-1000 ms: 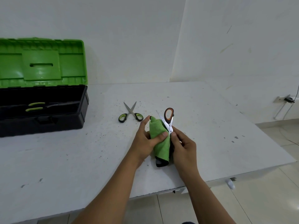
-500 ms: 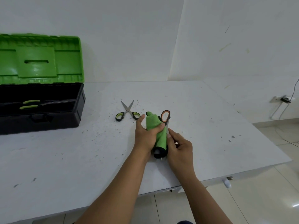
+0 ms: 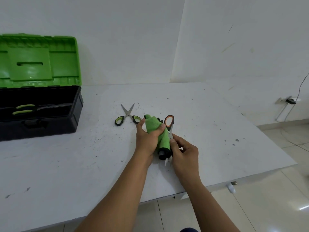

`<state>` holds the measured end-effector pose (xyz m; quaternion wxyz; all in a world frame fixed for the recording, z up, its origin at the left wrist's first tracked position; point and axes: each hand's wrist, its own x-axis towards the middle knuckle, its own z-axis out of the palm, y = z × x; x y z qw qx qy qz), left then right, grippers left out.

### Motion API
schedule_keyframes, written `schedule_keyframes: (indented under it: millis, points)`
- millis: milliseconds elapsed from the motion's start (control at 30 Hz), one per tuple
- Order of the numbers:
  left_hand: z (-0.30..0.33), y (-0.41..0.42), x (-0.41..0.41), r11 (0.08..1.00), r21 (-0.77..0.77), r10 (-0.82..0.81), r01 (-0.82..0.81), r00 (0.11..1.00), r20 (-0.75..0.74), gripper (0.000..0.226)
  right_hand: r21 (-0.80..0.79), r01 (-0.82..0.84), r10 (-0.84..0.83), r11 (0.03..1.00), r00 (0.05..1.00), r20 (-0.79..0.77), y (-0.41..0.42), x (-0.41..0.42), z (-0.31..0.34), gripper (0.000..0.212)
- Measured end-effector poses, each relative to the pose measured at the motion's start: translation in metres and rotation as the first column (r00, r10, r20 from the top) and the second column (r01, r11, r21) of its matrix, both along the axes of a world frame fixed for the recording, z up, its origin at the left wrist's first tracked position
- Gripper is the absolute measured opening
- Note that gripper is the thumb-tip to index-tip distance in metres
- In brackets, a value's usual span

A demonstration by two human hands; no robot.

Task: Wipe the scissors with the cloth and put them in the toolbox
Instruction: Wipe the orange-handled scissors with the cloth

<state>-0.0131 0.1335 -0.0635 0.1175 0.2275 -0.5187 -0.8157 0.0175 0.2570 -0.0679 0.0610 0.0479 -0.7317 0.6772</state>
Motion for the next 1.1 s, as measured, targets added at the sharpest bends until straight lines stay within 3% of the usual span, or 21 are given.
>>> schedule_keyframes:
  millis: [100, 167, 400, 500, 600, 700, 867, 1100]
  points:
    - [0.000, 0.002, 0.005, 0.984, -0.107, -0.146, 0.145, 0.989, 0.003, 0.096, -0.046, 0.003, -0.003, 0.999, 1.000, 0.003, -0.001, 0.001, 0.005, 0.033]
    - [0.001, 0.006, 0.008, 0.979, -0.139, -0.152, 0.152, 0.988, 0.013, 0.106, -0.058, 0.001, -0.001, 0.998, 1.000, 0.005, -0.001, 0.001, 0.006, 0.036]
    - [0.008, -0.004, -0.002, 0.999, -0.023, 0.042, -0.042, 0.999, 0.007, 0.081, -0.012, -0.031, 0.030, 0.999, 0.998, -0.049, -0.003, 0.005, 0.005, 0.041]
    - [0.003, -0.003, 0.002, 0.996, -0.065, -0.063, 0.065, 0.998, 0.026, 0.081, -0.024, -0.013, 0.012, 1.000, 0.999, -0.047, -0.004, 0.001, 0.000, 0.044]
    - [0.005, 0.001, 0.010, 0.966, -0.153, -0.200, 0.207, 0.978, 0.057, 0.108, -0.039, 0.002, -0.003, 0.999, 1.000, -0.021, -0.004, -0.003, -0.003, 0.042]
    - [0.008, -0.001, 0.015, 0.970, -0.139, -0.191, 0.201, 0.978, 0.078, 0.128, -0.040, 0.008, -0.009, 0.999, 1.000, -0.028, -0.005, -0.003, -0.003, 0.037]
    - [0.009, 0.004, 0.025, 0.974, 0.086, -0.211, 0.209, 0.977, 0.007, 0.097, -0.062, 0.064, -0.064, 0.996, 0.998, 0.006, -0.003, -0.006, -0.005, 0.038]
    - [0.021, -0.001, 0.016, 0.973, -0.142, -0.179, 0.183, 0.983, 0.041, 0.107, -0.041, -0.034, 0.032, 0.999, 0.999, -0.033, 0.000, -0.003, -0.002, 0.038]
